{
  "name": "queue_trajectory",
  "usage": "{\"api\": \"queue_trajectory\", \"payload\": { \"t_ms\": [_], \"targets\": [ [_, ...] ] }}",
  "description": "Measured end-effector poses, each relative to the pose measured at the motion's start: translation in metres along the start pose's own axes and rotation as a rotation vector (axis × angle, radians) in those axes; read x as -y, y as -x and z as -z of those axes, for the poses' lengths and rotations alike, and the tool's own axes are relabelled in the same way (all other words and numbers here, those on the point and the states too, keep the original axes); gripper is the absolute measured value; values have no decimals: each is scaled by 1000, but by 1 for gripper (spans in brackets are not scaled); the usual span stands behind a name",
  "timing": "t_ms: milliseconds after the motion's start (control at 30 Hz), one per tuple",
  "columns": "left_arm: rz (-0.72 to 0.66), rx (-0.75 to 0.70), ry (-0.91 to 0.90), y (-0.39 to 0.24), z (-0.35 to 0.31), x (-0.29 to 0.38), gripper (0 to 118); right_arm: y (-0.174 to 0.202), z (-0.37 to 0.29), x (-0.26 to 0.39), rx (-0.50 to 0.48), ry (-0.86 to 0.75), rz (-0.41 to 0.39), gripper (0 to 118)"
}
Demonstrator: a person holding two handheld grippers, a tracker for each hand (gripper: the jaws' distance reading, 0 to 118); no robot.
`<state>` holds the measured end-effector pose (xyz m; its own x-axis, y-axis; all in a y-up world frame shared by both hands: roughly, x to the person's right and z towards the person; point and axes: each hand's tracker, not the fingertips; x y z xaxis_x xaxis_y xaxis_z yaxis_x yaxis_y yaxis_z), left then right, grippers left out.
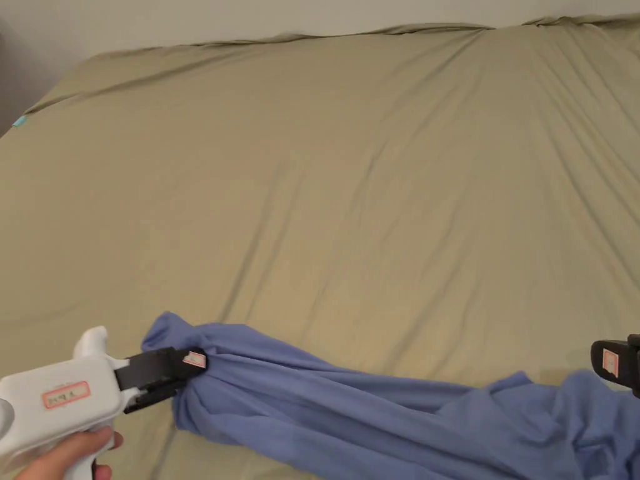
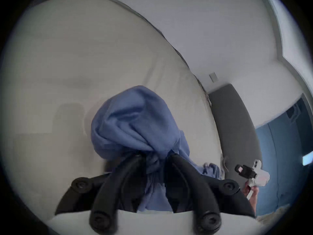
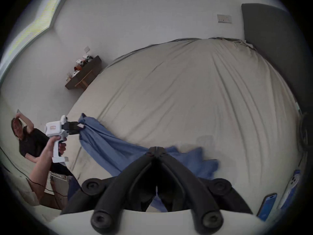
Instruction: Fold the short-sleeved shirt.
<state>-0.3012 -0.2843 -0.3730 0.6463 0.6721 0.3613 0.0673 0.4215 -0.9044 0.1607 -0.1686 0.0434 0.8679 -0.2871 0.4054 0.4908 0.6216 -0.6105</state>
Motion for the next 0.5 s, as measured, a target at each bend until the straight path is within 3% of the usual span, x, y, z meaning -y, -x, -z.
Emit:
{"api": "queue_trajectory", "payload": {
  "t_ms": [100,200,267,400,500],
  "targets": [
    [-25,-111,-38,15,-25,-21,18,16,-1,-4,49,0,-57,2],
    [35,-175,-29,-6,-47,-23,18,31,-4,-4,3,14,-82,2],
    [109,-207,3,-32,-56,-19,18,42,-3,-2,-8,29,-98,2],
    [304,-323,33,-103,-58,4,18,60,0,5,115,46,-199,2],
    [385,-340,58,-153,-43,34,18,57,2,9,91,57,-168,2]
  ]
}}
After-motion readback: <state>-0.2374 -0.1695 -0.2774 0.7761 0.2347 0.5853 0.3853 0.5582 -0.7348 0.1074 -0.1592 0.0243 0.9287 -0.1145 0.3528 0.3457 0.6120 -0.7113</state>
